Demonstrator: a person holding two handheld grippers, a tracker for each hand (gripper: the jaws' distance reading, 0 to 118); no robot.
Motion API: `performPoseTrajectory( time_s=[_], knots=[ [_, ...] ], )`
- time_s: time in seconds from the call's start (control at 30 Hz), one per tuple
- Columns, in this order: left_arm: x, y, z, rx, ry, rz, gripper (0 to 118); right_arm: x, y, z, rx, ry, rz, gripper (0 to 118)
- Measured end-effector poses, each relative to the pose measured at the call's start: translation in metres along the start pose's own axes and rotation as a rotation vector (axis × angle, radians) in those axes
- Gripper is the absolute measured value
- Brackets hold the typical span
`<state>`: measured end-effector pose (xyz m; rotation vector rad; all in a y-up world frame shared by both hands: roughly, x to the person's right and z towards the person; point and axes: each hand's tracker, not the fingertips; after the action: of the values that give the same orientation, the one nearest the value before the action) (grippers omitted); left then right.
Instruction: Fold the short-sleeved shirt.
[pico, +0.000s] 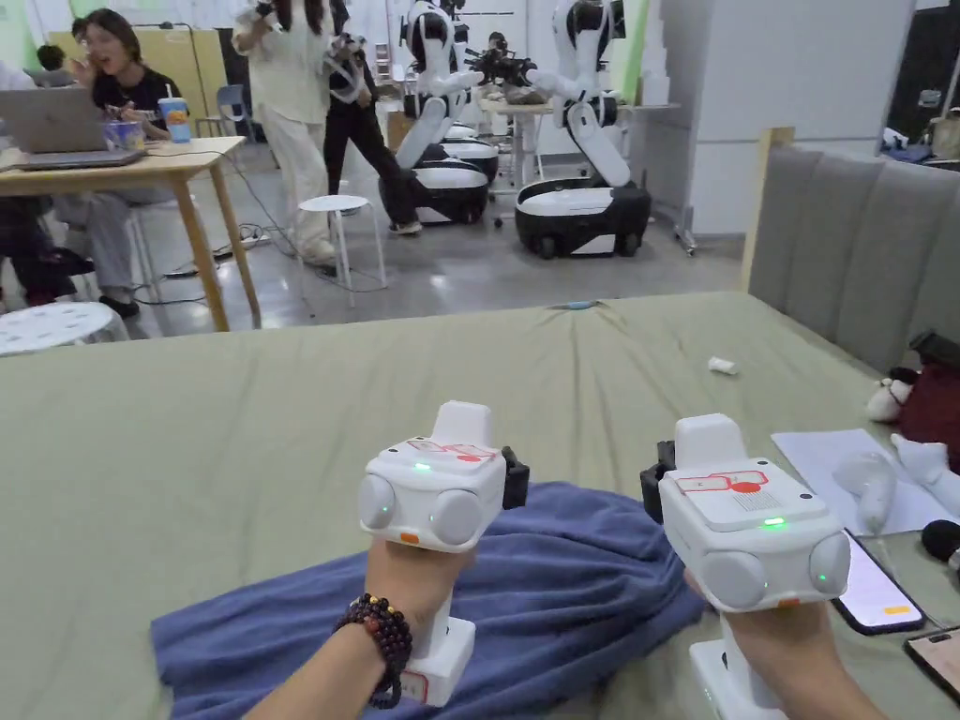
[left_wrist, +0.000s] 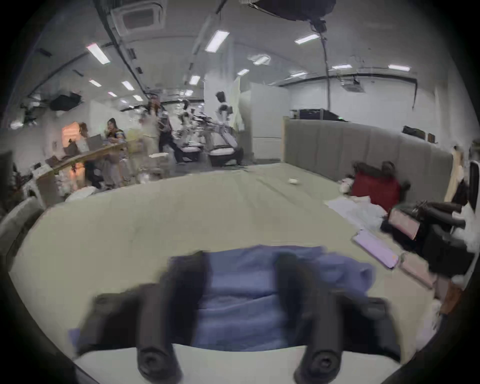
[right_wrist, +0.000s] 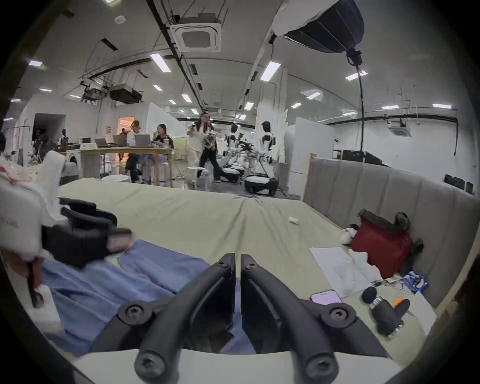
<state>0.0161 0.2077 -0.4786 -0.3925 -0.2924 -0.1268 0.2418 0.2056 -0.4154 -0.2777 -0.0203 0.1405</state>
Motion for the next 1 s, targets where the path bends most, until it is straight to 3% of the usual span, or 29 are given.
performPoseTrajectory(
  time_s=[0.03,0.07,0.2,0.37,0.73,0.77,0.8,0.87,1.0],
  knots=[
    [-0.021,-0.007,0.008,-0.016,0.066,-0.012,1,-0.012,0.004,-0.002,0.003,0.011,0.007,5],
    [-0.038,-0.013,0.015,-0.028,0.118,-0.008,0,-0.022,0.006,-0.004,0.006,0.03,0.013,5],
    [-0.107,-0.036,0.036,-0.057,0.191,0.106,0,-0.063,0.016,-0.009,0.014,0.079,0.001,3],
    [-0.167,-0.055,0.062,-0.08,0.277,0.122,0,-0.104,0.022,-0.011,0.026,0.158,0.028,4],
    [-0.238,-0.089,0.042,-0.262,0.372,0.209,0,-0.139,0.012,-0.019,0.021,0.239,0.081,4],
    [-0.242,-0.092,0.038,-0.319,0.355,0.244,3,-0.141,0.011,-0.021,0.019,0.239,0.089,4],
    [-0.247,-0.095,0.031,-0.382,0.34,0.276,20,-0.142,0.011,-0.023,0.016,0.239,0.096,4],
    [-0.254,-0.105,0.016,-0.515,0.347,0.328,71,-0.145,0.008,-0.029,0.009,0.239,0.1,4],
    [-0.252,-0.121,0.008,-0.48,0.32,0.296,74,-0.15,0.001,-0.037,-0.008,0.241,0.1,4]
  ],
)
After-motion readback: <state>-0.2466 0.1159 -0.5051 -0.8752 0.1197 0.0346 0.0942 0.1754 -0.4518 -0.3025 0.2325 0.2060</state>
